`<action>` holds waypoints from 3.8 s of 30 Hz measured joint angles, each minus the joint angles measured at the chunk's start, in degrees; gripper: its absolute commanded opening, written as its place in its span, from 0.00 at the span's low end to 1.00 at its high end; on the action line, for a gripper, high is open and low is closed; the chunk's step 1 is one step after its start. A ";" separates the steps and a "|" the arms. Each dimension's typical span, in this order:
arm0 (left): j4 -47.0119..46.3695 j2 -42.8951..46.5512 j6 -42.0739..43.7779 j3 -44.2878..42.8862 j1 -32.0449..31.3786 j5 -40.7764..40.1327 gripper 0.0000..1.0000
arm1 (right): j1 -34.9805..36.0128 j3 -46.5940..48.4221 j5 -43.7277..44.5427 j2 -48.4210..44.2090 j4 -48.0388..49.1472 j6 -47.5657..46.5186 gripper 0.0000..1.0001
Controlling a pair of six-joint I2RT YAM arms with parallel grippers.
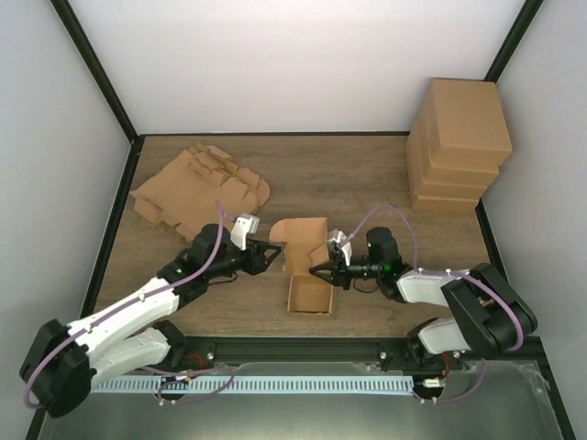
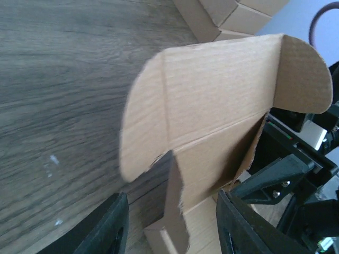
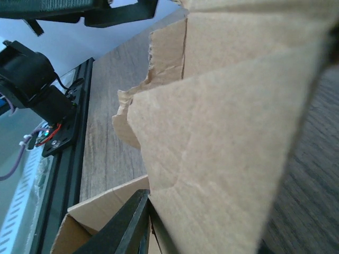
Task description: Fold the paper box
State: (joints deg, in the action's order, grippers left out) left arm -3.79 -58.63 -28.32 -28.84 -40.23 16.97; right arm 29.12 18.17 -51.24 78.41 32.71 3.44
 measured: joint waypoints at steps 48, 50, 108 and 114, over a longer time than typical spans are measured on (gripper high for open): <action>43.45 -24.61 60.08 -42.62 0.74 15.43 0.04 | 5.16 -3.21 9.49 -3.39 5.31 -8.94 0.47; 43.60 -23.82 60.26 -42.34 -0.02 14.71 0.04 | 5.16 -3.21 10.16 -4.11 4.92 -8.94 0.53; 44.41 -21.11 53.81 -44.54 -12.61 -20.22 0.05 | 2.38 7.80 26.58 -15.08 -28.92 36.30 0.20; 44.04 -24.00 50.99 -44.98 -12.61 -14.56 0.07 | 0.98 7.78 22.05 -9.64 -26.62 36.28 0.20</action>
State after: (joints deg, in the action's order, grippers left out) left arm 40.25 -82.63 22.68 -73.82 -52.84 2.42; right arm 30.11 25.96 -29.19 68.77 6.09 39.72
